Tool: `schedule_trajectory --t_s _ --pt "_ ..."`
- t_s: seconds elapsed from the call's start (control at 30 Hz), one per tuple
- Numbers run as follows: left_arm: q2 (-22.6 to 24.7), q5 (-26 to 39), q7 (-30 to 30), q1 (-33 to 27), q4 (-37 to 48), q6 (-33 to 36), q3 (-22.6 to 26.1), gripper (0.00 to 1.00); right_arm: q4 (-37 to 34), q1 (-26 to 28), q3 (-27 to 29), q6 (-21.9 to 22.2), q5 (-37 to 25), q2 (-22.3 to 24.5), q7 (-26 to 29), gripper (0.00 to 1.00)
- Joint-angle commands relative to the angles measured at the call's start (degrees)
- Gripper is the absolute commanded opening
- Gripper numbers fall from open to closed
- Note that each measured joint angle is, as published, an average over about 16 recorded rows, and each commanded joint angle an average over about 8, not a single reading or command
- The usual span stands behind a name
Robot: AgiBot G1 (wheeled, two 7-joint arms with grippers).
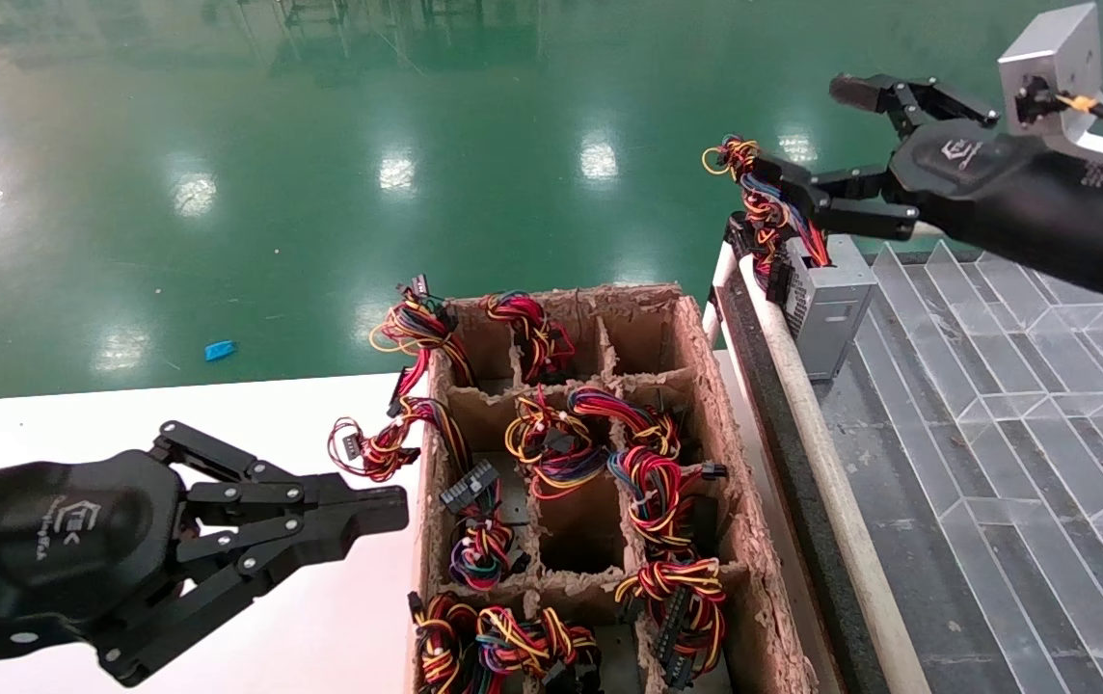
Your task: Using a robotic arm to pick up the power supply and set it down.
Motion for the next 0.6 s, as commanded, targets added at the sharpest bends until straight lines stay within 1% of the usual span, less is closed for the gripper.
schedule_trajectory --t_s 0.03,0.6 --pt "0.00 0.00 0.00 0.00 0.00 0.00 0.00 1.00 2.28 -1.42 0.10 -0.65 0.88 0.67 1.16 1.00" --pt "0.00 0.00 0.00 0.00 0.00 0.00 0.00 1.00 21.77 -13.59 0.99 -6.24 8.40 6.44 11.12 1.00"
